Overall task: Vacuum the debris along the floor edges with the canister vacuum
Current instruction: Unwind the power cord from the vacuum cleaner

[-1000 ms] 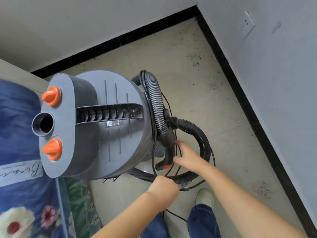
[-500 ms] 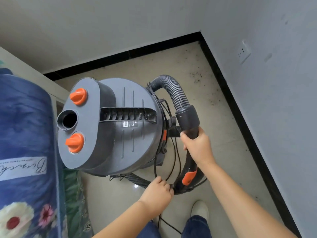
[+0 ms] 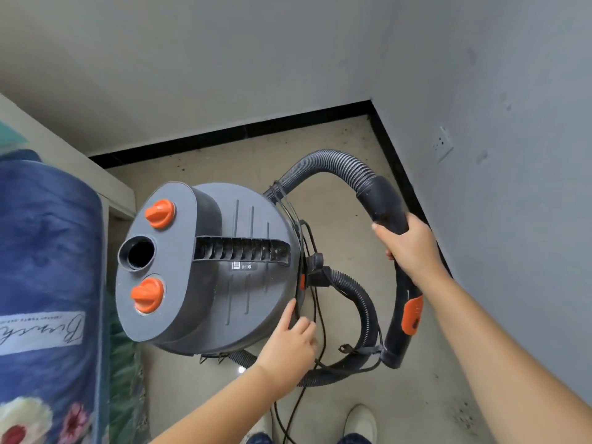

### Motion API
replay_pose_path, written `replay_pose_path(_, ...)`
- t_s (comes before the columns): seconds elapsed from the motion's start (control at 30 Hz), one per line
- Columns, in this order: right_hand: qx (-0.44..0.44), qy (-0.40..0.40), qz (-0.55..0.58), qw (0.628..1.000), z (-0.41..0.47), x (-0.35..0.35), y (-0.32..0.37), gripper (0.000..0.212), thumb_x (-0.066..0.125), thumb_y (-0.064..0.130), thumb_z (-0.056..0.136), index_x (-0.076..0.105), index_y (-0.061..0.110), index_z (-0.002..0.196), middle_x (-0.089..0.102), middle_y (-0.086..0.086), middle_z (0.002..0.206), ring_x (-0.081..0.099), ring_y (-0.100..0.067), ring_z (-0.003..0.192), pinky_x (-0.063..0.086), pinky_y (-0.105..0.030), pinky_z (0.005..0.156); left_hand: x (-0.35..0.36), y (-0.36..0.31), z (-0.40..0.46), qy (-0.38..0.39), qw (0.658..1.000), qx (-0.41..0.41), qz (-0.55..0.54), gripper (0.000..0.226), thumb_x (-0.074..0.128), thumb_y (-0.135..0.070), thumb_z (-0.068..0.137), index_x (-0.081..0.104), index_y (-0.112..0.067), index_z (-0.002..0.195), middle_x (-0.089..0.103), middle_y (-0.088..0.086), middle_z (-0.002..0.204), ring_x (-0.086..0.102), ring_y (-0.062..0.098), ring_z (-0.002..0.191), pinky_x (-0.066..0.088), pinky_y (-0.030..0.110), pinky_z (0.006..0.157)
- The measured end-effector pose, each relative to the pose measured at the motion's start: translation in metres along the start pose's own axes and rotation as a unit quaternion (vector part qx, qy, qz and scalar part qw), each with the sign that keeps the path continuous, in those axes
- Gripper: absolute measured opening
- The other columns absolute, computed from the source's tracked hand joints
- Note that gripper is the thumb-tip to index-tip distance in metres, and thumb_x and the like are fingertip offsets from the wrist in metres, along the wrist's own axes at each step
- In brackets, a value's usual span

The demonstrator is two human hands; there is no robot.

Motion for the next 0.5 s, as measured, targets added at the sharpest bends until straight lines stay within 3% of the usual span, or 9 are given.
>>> replay_pose_path(0.1, -0.008, 0.029, 0.004, 1.0, -0.009, -0.009, 0.015, 0.019, 0.068, 0.028, 0.086, 0.06, 0.012, 0.09, 0.059, -0.005, 0.068, 0.055, -0.015, 0.056, 0.049, -0.029, 0.057, -0.031, 0.017, 0.001, -0.013, 1.0, -0.014, 0.014, 0.044, 0.053, -0.007, 0.091, 0.048, -0.002, 0.134, 0.033, 0.021, 0.145, 0.019, 0.037, 0.14, -0.01, 0.061, 0.115)
replay_pose_path(0.2, -0.022, 0.057, 0.002, 0.998, -0.017, -0.018, 0.037, 0.016, 0.068, 0.026, 0.087, 0.06, 0.012, 0.09, 0.057, -0.004, 0.067, 0.054, -0.014, 0.056, 0.046, -0.021, 0.052, -0.052, 0.034, 0.006, -0.012, 0.999, -0.014, 0.027, 0.041, 0.052, -0.012, 0.093, 0.05, -0.006, 0.134, 0.032, 0.019, 0.148, 0.014, 0.035, 0.144, -0.009, 0.06, 0.114)
replay_pose_path(0.37, -0.023, 0.071, -0.002, 0.997, -0.018, -0.019, 0.058, 0.02, 0.067, 0.026, 0.088, 0.061, 0.008, 0.092, 0.057, -0.005, 0.066, 0.054, -0.017, 0.058, 0.046, -0.024, 0.054, -0.076, 0.079, 0.007, 0.007, 1.0, -0.02, 0.019, 0.043, 0.049, -0.015, 0.095, 0.047, -0.013, 0.138, 0.041, 0.012, 0.143, 0.028, 0.031, 0.138, -0.001, 0.058, 0.118)
replay_pose_path(0.5, -0.015, 0.07, 0.01, 0.997, -0.004, -0.013, 0.053, 0.016, 0.067, 0.025, 0.088, 0.06, 0.012, 0.091, 0.058, -0.003, 0.065, 0.055, -0.014, 0.057, 0.044, -0.019, 0.054, -0.099, 0.139, 0.016, -0.056, 0.995, -0.079, -0.037, 0.039, 0.044, -0.012, 0.095, 0.049, -0.013, 0.133, 0.043, 0.011, 0.139, 0.034, 0.031, 0.134, 0.016, 0.045, 0.118)
Point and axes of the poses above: each hand's wrist, its own z-axis towards the middle knuckle, its own x-axis out of the palm, y = z × x, the point moved 8 cm from there along z, towards the middle knuckle
